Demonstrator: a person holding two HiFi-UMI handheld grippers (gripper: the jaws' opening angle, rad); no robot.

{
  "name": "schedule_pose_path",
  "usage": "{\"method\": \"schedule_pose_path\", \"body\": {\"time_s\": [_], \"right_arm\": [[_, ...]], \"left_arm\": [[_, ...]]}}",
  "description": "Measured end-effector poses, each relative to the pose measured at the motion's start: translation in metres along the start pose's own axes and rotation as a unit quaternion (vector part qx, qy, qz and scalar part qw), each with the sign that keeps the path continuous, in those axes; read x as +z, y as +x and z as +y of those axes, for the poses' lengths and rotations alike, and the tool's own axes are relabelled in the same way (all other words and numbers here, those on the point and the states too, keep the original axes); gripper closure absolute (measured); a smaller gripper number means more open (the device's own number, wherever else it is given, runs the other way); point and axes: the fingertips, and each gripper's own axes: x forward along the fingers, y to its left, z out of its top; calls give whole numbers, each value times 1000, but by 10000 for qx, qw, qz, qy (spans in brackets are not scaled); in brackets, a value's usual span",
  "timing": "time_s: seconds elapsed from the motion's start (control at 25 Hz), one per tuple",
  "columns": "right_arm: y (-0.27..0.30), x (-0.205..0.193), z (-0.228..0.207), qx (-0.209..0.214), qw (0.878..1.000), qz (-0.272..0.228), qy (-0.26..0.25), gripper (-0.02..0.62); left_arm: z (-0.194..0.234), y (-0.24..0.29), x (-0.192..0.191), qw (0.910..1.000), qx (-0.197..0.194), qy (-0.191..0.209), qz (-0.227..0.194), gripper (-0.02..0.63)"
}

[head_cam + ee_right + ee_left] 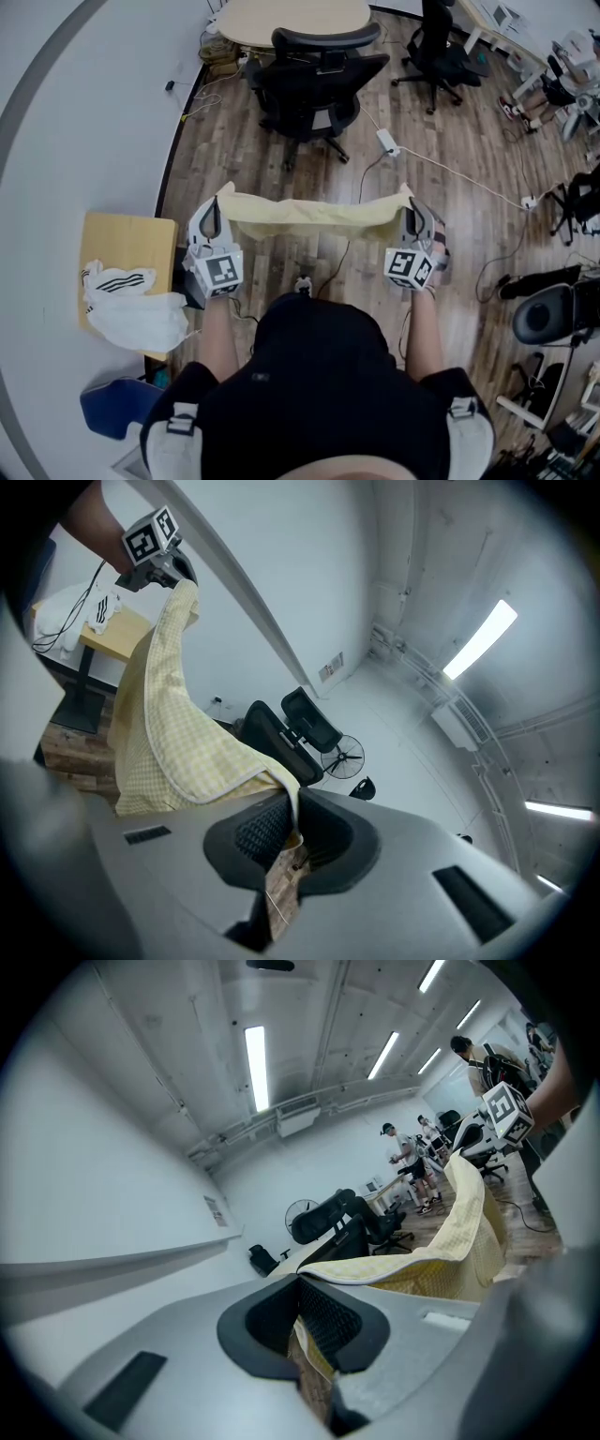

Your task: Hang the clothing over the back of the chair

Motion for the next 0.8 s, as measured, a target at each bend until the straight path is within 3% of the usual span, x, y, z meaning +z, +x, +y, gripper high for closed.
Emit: {"method": "schedule_pose_path", "body": {"time_s": [0.8], "right_arm": [[56, 41, 34, -149, 9997, 166, 55, 586]], "left_arm": [[54, 62, -52, 9998, -208, -47, 3, 606]]}}
